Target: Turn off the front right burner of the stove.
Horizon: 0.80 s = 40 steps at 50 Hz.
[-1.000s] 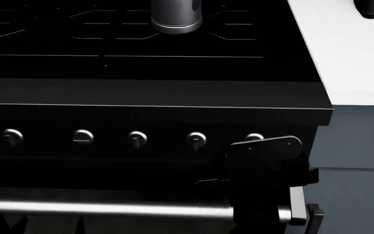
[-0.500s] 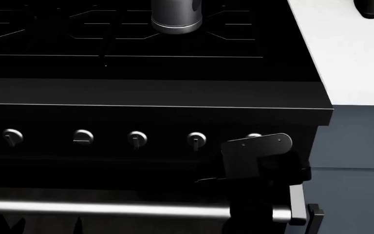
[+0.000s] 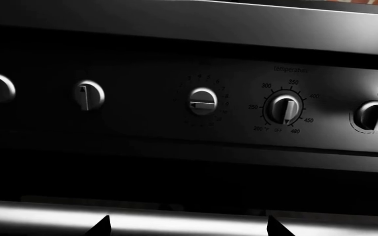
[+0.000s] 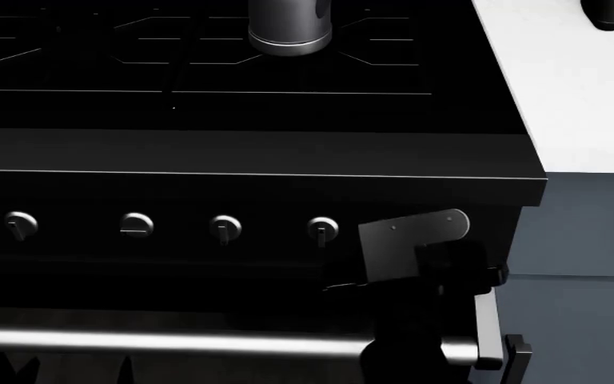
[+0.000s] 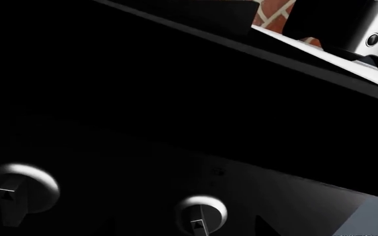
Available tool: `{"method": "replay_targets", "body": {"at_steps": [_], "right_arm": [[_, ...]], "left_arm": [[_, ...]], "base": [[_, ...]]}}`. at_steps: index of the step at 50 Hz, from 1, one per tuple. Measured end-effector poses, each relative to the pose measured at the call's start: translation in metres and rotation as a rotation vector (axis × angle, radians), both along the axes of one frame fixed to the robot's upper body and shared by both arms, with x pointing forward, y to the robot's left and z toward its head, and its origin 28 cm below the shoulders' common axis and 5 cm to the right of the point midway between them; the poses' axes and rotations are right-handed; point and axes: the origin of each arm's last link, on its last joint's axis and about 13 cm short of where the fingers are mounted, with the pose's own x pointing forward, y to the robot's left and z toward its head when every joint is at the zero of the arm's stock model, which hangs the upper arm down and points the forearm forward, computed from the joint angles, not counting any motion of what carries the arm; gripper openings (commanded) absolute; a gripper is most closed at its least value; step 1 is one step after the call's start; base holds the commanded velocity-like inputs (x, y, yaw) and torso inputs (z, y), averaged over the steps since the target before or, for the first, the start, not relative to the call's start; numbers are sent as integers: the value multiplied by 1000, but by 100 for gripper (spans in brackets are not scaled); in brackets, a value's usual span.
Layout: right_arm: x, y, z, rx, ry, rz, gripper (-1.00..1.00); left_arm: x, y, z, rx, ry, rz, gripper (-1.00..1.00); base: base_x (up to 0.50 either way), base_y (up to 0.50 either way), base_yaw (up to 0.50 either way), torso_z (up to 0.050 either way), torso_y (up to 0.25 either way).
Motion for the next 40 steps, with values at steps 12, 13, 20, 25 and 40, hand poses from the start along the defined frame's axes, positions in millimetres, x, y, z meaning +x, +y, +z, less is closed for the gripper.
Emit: {"method": "replay_targets", "body": {"at_steps": [12,13,20,25,40], "right_arm": [[4,0,-8,1,20,-11,100],[4,0,-9,1,22,-12,100],[7,0,-12,1,30,-17,100],[10,-1,-13,0,34,-23,100],[14,7,-20,-21,14,-39,100]], "left_arm": [[1,1,0,1,1,0,100],[1,1,0,1,1,0,100],[1,1,0,2,2,-1,100],[2,1,0,3,3,-2,100],[0,0,-1,6,6,-4,100]], "base": [[0,0,0,0,0],[0,0,0,0,0],[0,0,0,0,0],[0,0,0,0,0],[13,0,1,0,0]]}}
